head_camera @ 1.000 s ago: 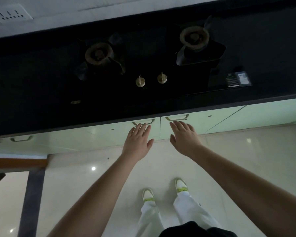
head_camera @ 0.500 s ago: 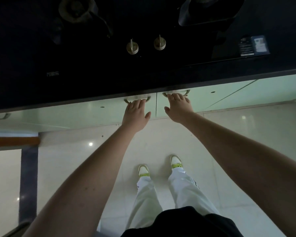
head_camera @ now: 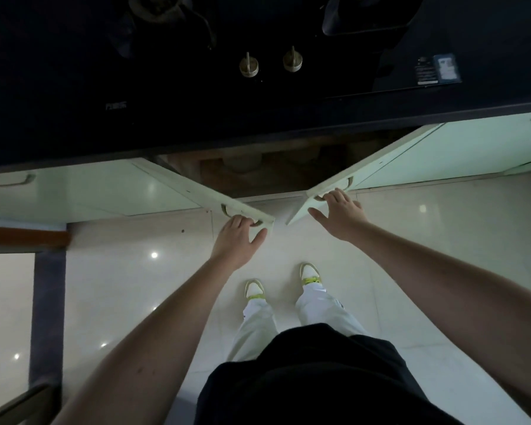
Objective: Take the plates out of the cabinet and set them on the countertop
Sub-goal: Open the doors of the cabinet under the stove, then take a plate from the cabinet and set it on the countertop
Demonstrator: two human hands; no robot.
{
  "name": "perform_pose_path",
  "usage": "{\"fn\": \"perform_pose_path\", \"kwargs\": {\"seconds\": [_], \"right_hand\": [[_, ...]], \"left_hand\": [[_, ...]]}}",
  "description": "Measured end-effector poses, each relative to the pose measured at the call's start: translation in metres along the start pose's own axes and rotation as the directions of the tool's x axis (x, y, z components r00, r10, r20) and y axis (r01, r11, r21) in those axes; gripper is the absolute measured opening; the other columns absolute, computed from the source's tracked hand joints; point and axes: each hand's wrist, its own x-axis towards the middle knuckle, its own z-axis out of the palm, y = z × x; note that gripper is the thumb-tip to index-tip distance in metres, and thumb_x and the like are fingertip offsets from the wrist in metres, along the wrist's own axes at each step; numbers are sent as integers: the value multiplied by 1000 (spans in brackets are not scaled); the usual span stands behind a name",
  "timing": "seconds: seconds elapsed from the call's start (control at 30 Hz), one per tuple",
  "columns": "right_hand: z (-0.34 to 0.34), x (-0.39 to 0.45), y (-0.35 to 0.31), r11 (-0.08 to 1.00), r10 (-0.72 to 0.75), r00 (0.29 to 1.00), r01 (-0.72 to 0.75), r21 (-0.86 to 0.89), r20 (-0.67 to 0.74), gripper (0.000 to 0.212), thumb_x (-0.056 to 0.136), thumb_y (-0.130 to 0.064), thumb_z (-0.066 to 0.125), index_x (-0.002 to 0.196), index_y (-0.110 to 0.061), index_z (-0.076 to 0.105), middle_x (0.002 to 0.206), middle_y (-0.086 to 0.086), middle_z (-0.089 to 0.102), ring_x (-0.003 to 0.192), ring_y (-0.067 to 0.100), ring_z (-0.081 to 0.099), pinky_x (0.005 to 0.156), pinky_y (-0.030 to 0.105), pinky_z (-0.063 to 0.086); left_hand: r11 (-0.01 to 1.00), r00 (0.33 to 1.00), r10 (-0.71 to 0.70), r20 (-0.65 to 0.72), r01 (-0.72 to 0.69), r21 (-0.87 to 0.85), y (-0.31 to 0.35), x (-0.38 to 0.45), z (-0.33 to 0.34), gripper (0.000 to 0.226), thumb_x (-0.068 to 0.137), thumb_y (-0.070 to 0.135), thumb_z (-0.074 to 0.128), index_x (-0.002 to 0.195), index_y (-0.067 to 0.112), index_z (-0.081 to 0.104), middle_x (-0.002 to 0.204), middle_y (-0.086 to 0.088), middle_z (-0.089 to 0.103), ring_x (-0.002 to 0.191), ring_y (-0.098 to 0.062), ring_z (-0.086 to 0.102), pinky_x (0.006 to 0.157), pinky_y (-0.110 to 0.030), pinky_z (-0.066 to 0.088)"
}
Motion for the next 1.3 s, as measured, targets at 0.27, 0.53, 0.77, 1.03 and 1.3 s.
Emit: {"fn": "perform_pose_path", "kwargs": {"seconds": [0.27, 0.53, 0.77, 1.03, 1.3], "right_hand": [[33, -63, 24, 969, 240, 969, -237, 66, -58, 102, 80, -81, 5, 145, -10, 36, 155, 7, 32, 147, 19, 18, 118, 46, 17], [48, -104, 52, 885, 437, 888, -397, 242, -145, 80, 93, -53, 39, 153, -10, 8, 162, 12, 9, 148, 24, 10, 121, 41, 5], [43, -122, 83, 837, -79, 996, 91, -540, 45, 47, 95, -15, 36, 141, -10, 43, 150, 9, 40, 143, 28, 23, 120, 37, 5], [34, -149, 134, 832, 161, 983, -89, -547, 84, 59, 99, -45, 27, 147, -10, 31, 145, 12, 44, 138, 29, 31, 119, 39, 8], [9, -151, 161, 904, 167, 984, -131, -407, 54, 57, 99, -49, 27, 142, -13, 35, 141, 13, 45, 133, 30, 35, 113, 41, 20]], "left_hand": [[991, 988, -134, 81, 132, 30, -36, -58, 7, 75, 95, 64, 23, 118, 10, 68, 137, -10, 55, 138, -22, 36, 114, -39, 28], [918, 904, -397, -159, 388, -86, -25, -91, 9, 78, 93, 47, 48, 148, -6, 31, 159, -20, 26, 149, -28, 15, 122, -43, 6], [928, 988, 33, -149, 26, 373, -23, -101, 14, 41, 99, 21, 43, 135, 4, 54, 154, -17, 38, 148, -30, 19, 122, -44, 7], [744, 999, -21, 34, -7, 668, -12, -101, 20, 44, 99, 33, 38, 125, 7, 62, 138, -14, 52, 140, -32, 31, 121, -43, 7], [712, 995, -100, 23, 55, 700, -6, -112, 26, 46, 95, 27, 44, 130, 0, 56, 140, -17, 51, 141, -32, 29, 120, -42, 8]]}}
